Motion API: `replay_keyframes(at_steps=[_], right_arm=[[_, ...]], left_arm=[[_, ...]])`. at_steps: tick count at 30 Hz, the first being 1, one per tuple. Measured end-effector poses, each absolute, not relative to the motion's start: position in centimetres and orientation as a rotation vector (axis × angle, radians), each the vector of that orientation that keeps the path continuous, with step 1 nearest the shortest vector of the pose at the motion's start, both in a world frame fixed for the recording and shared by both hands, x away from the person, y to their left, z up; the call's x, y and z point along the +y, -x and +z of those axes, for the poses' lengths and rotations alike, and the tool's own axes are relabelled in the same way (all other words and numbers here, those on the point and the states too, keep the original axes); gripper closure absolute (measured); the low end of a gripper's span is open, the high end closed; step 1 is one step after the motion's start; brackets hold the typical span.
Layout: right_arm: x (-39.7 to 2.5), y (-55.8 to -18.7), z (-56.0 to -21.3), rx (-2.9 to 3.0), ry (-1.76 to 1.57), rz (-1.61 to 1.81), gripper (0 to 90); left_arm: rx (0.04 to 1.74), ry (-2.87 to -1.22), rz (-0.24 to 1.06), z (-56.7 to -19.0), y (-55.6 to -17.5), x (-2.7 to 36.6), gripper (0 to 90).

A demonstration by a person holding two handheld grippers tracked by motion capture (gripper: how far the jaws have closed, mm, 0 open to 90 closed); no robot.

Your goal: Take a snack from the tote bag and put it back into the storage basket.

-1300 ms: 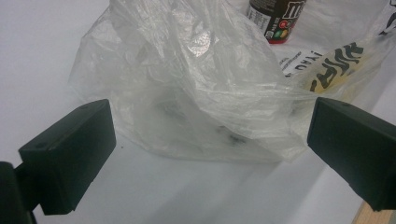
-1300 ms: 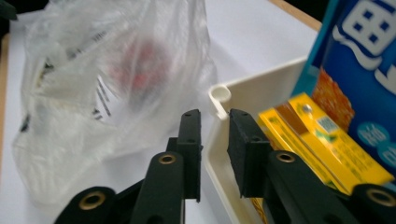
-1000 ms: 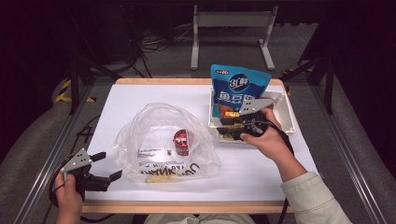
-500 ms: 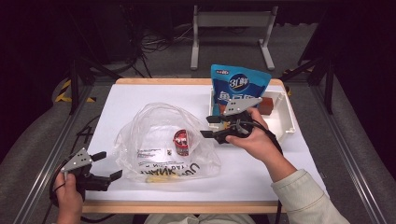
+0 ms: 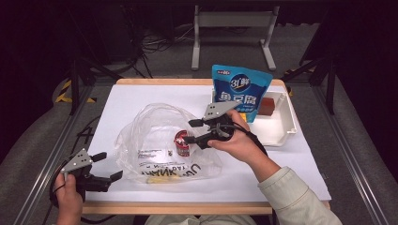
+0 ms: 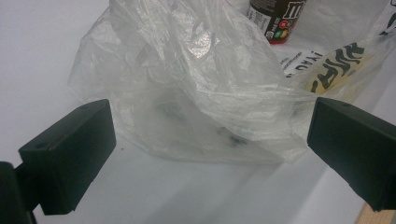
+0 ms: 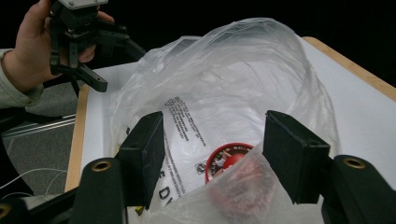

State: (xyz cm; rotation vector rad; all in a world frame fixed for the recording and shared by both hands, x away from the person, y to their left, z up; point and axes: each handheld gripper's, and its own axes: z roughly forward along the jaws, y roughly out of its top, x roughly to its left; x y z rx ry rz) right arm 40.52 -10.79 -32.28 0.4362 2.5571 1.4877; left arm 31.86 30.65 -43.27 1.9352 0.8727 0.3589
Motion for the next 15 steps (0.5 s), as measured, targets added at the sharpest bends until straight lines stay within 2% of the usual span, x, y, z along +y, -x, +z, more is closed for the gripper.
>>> replay_keyframes(at_steps=[15], right_arm=[[-8.1, -40.8, -33.9, 2.587, -0.417, 1.448, 25.7]], left_arm=[[0.872, -1.936, 0.359, -43.3, -31.9, 30.7, 1.5]])
